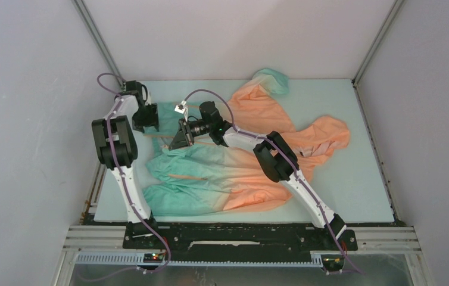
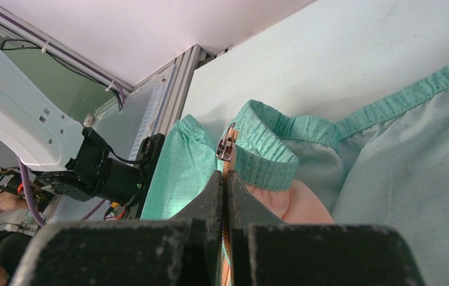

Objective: Zip up the jacket

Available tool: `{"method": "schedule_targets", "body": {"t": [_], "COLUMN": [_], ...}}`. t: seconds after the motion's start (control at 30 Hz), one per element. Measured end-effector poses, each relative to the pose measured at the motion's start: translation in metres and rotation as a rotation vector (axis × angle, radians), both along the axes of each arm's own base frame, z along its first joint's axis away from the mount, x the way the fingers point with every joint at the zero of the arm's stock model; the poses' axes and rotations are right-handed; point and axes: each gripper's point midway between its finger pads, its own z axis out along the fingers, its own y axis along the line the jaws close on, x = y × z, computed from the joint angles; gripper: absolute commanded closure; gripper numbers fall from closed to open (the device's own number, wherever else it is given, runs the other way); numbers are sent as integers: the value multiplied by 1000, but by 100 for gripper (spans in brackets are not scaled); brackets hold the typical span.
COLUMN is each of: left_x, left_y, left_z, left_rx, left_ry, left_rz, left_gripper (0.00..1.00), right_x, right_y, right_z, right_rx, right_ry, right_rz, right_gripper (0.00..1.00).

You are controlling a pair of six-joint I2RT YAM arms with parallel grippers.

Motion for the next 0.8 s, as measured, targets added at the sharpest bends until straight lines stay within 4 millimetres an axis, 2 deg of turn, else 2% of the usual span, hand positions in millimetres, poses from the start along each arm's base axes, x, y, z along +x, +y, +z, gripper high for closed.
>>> {"method": "schedule_targets", "body": {"t": [0.1,0.3,0.57,0.8], "left_x": [0,6,12,9], "left_y": [1,5,22,23], "left_z": [-1,2,21,14], "left_rx": [-8,-51,-41,-43], "left_ry": [0,-39,-106,-78], "left_rz": [12,35,76,80], "left_gripper": [37,36,37,38], "right_x": [0,0,-1,-1], "right_y": [0,0,0,0], "right_z": [0,0,0,0], "right_rx": [0,0,0,0], "right_ry": [0,0,0,-2], "right_rz": [0,1,2,3], "right_gripper": [100,100,100,100]}}
